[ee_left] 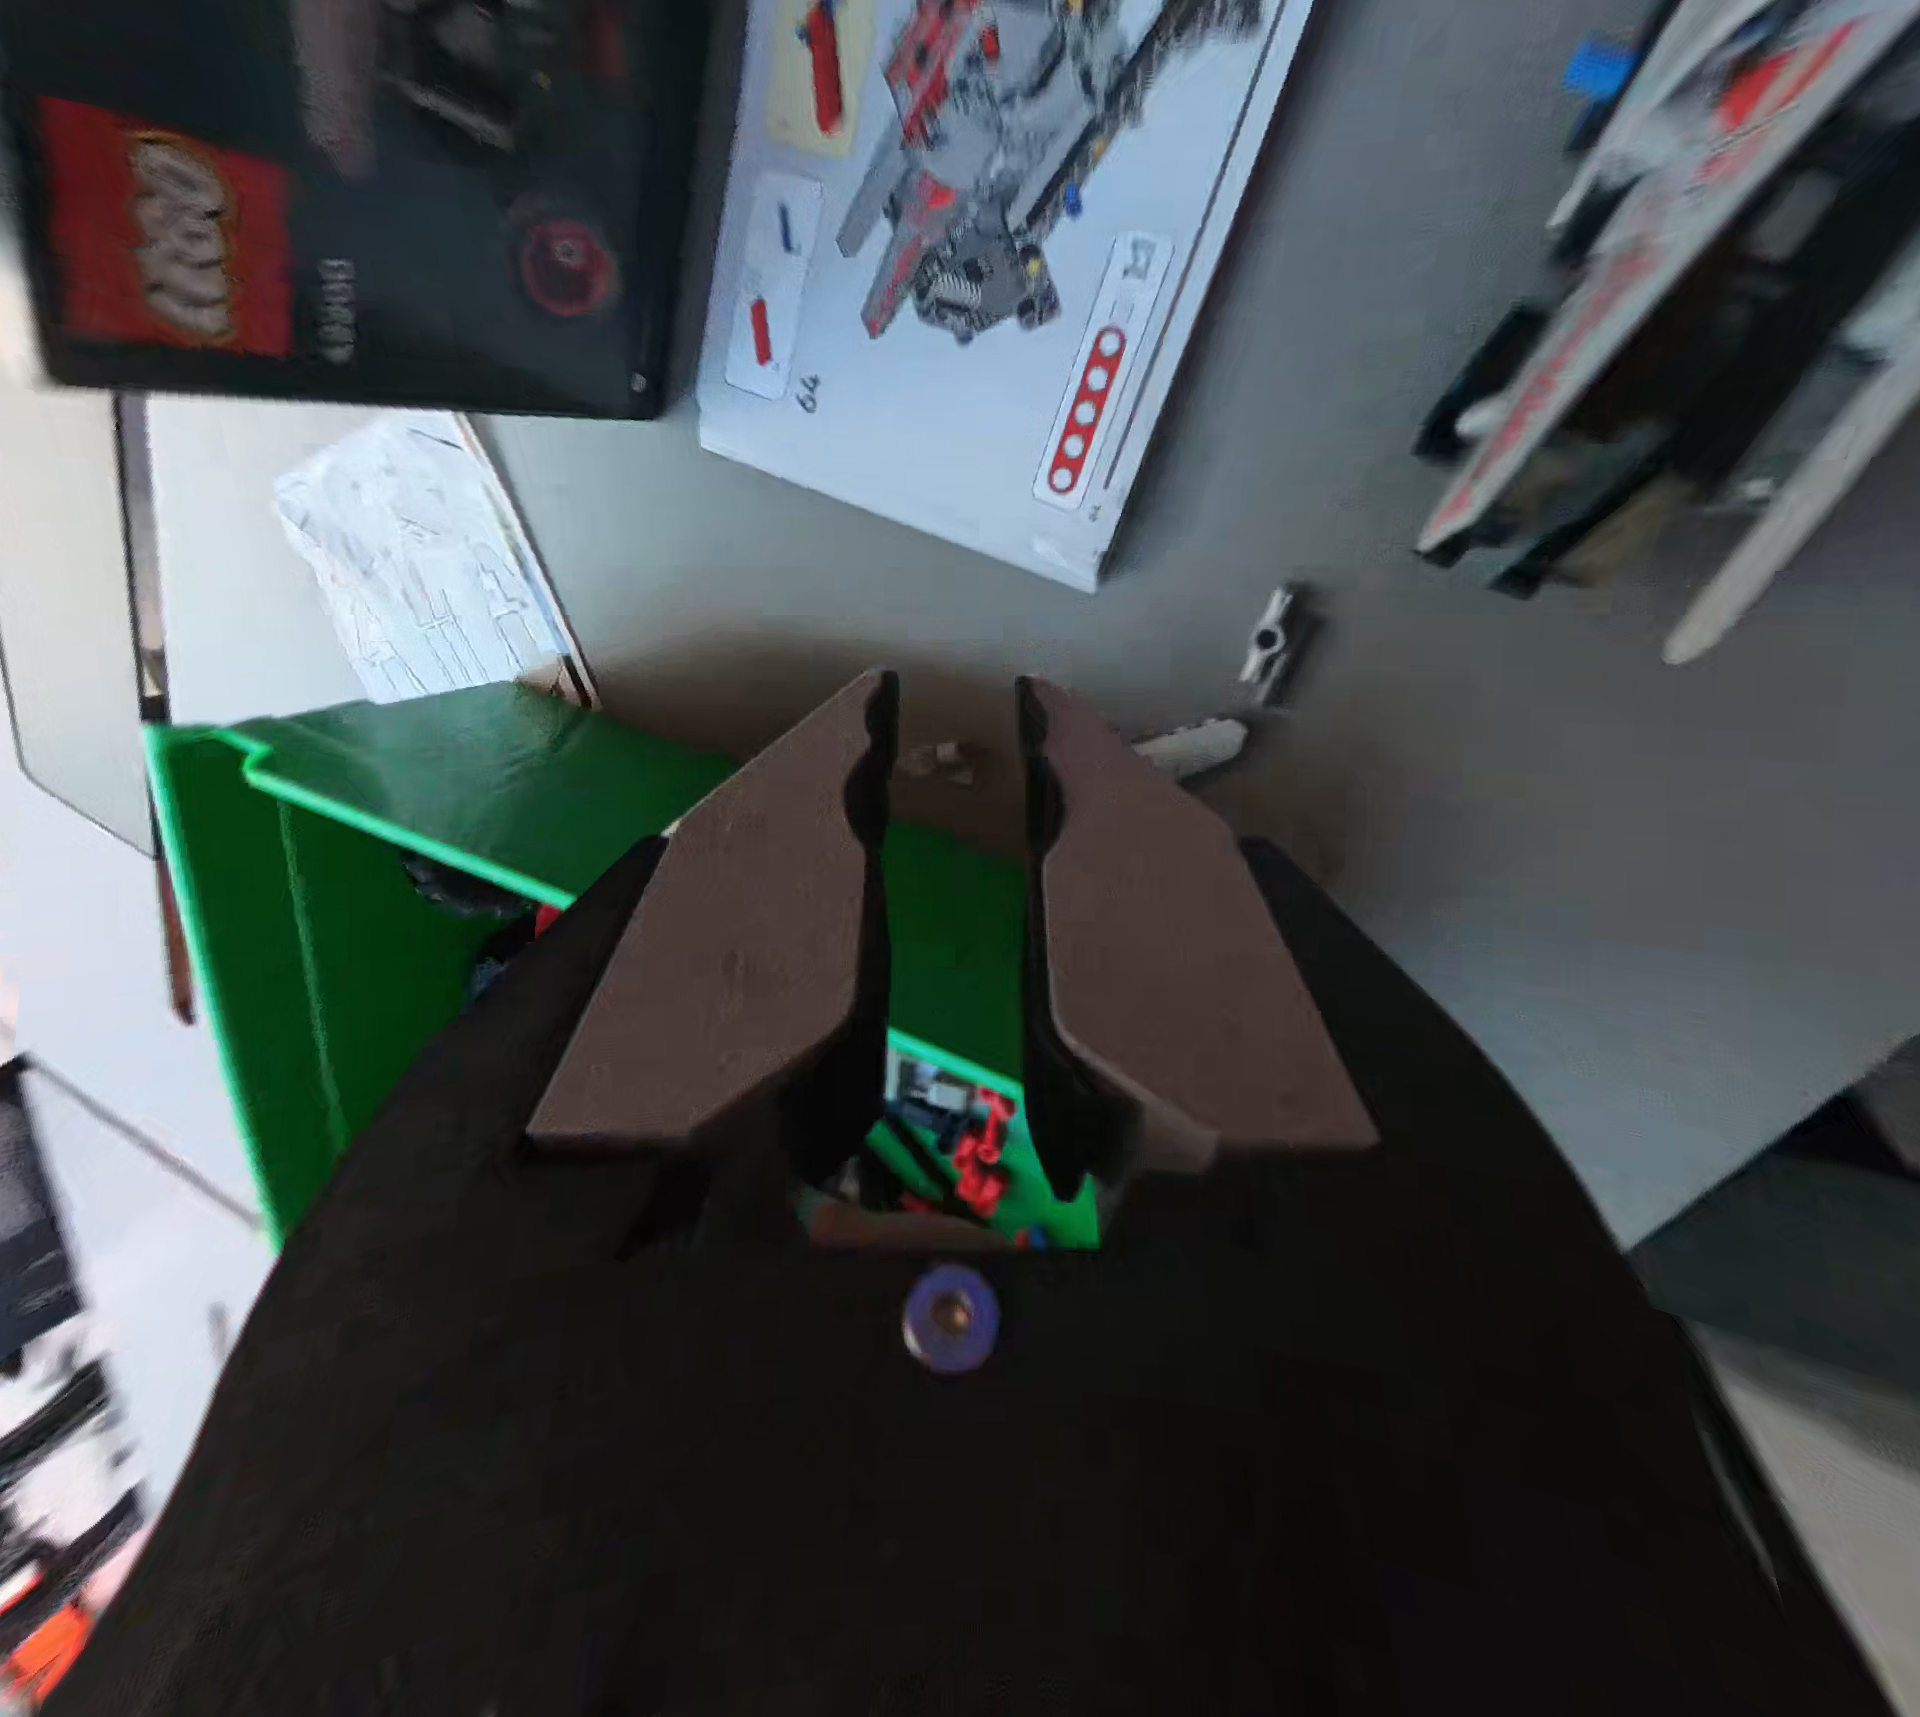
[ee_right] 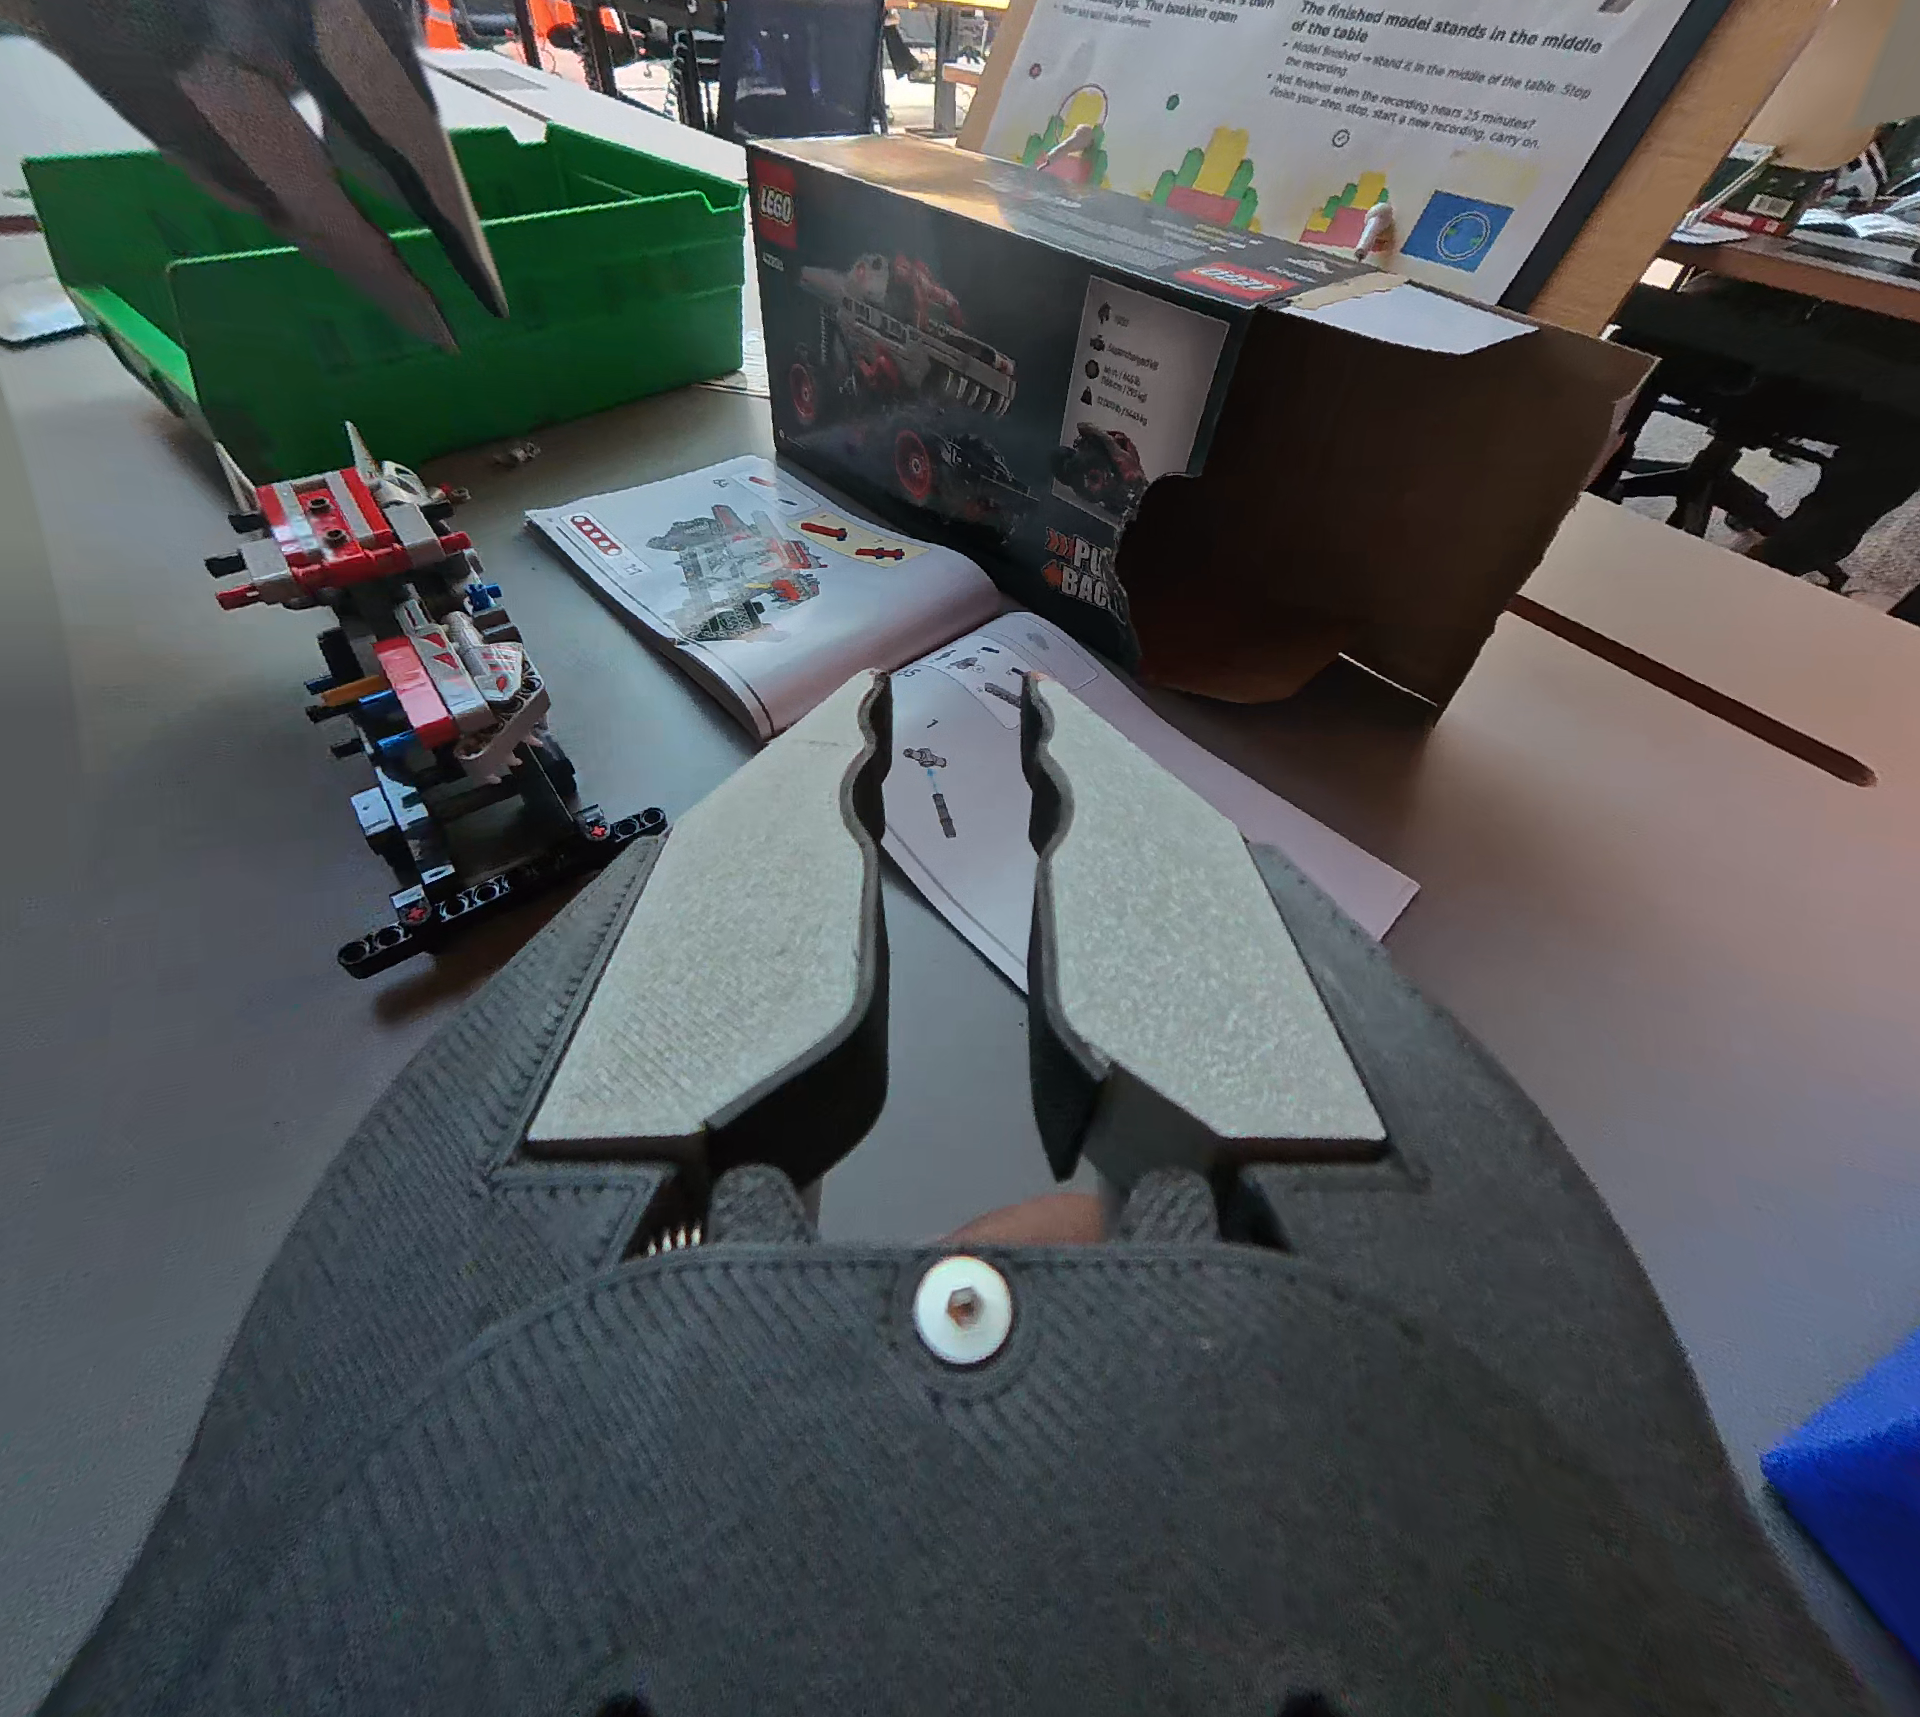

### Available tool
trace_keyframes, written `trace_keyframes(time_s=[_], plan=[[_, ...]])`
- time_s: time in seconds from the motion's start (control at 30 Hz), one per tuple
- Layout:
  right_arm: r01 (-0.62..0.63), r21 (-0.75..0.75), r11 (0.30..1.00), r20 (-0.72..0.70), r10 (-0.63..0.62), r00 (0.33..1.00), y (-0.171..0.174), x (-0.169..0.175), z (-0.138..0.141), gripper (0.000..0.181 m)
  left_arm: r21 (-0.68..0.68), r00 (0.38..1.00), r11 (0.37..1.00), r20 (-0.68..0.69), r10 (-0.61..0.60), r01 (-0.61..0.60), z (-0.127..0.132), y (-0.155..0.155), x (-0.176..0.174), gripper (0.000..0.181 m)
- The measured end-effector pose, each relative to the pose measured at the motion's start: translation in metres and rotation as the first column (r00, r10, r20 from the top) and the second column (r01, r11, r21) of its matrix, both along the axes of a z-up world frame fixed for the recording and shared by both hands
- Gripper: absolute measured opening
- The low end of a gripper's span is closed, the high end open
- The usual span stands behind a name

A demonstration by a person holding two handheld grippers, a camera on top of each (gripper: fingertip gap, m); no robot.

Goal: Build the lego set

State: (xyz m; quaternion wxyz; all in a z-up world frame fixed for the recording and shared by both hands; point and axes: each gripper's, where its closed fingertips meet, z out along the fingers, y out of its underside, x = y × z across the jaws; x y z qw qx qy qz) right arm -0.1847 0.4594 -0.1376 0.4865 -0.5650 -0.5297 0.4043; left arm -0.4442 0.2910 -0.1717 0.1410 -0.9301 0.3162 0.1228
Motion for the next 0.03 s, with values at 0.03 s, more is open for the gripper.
trace_keyframes(time_s=[0.03], plan=[[0.000, -0.003, 1.000, -0.002, 0.000, 1.000, 0.0003, 0.0005, 0.0004, 0.021, -0.105, 0.998, 0.994, -0.063, -0.024, 0.017, -0.0131, -0.0004, -0.0042, 0.020]])
